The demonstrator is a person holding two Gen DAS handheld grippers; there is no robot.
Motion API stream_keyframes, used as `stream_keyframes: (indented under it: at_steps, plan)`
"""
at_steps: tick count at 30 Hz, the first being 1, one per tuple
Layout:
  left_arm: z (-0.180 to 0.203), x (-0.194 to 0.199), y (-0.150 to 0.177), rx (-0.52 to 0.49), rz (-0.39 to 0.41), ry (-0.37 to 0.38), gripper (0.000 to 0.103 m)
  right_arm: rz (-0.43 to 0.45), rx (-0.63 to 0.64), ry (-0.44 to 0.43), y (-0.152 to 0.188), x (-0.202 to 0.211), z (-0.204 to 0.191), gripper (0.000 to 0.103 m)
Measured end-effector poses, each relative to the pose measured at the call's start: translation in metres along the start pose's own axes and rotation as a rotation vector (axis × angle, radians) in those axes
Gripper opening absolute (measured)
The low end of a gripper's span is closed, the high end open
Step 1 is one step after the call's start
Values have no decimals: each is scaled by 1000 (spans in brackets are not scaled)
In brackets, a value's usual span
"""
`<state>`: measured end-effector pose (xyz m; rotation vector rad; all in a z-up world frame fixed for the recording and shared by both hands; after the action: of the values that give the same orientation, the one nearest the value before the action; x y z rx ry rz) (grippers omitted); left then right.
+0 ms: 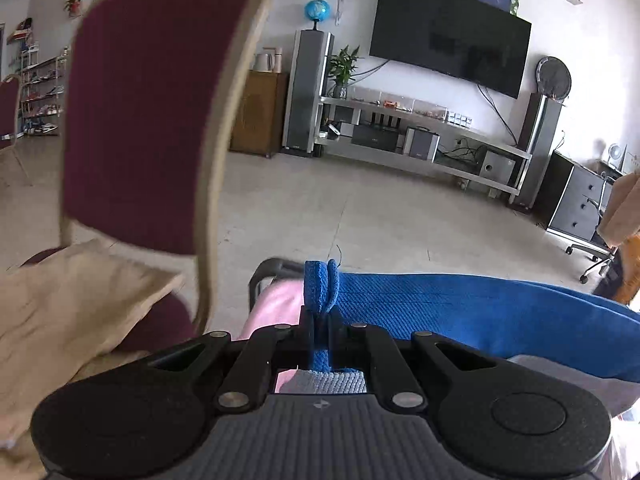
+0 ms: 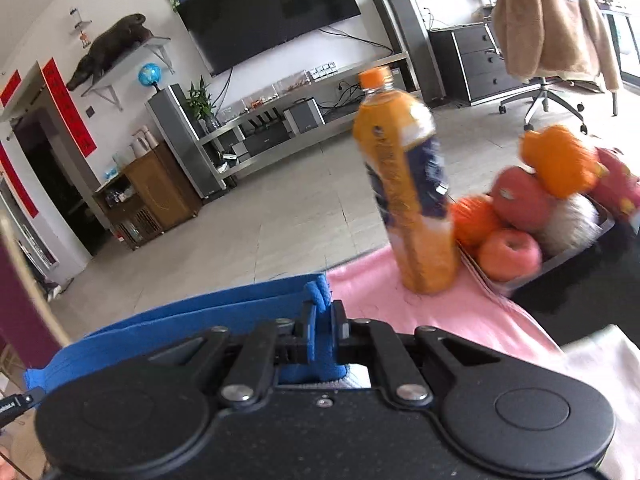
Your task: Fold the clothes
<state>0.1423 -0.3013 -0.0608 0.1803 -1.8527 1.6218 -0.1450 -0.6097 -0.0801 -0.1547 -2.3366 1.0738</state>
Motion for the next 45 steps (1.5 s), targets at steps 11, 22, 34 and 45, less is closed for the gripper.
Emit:
stream_keyframes:
  at_steps: [11, 22, 34, 45]
  plan:
    - [-33, 18, 148, -17, -229, -169, 6, -146, -15, 92, 155, 48, 48, 7]
    - [-80, 91, 158, -68, -167, -205, 17, -66, -68, 63, 160, 101, 59, 15]
    - [8, 53, 170, -255, -115, -59, 21, -281, 48, -74, 185, 10, 25, 17]
    - [5, 38, 207, -382, -284, -53, 20, -445, 101, -6, 217, -7, 31, 17]
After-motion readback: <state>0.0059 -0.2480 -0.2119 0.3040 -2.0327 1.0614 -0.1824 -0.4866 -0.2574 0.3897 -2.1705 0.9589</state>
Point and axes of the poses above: each gripper's, at about its wrist camera, not at the fingertips, and x roughly against the way its jaws point, z to its right, y to its underside, the point moved 3 cm from there along -x, roughly the way its jaws point, and after that the axes turned 13 degrees about -y, right-handed, at the moved point
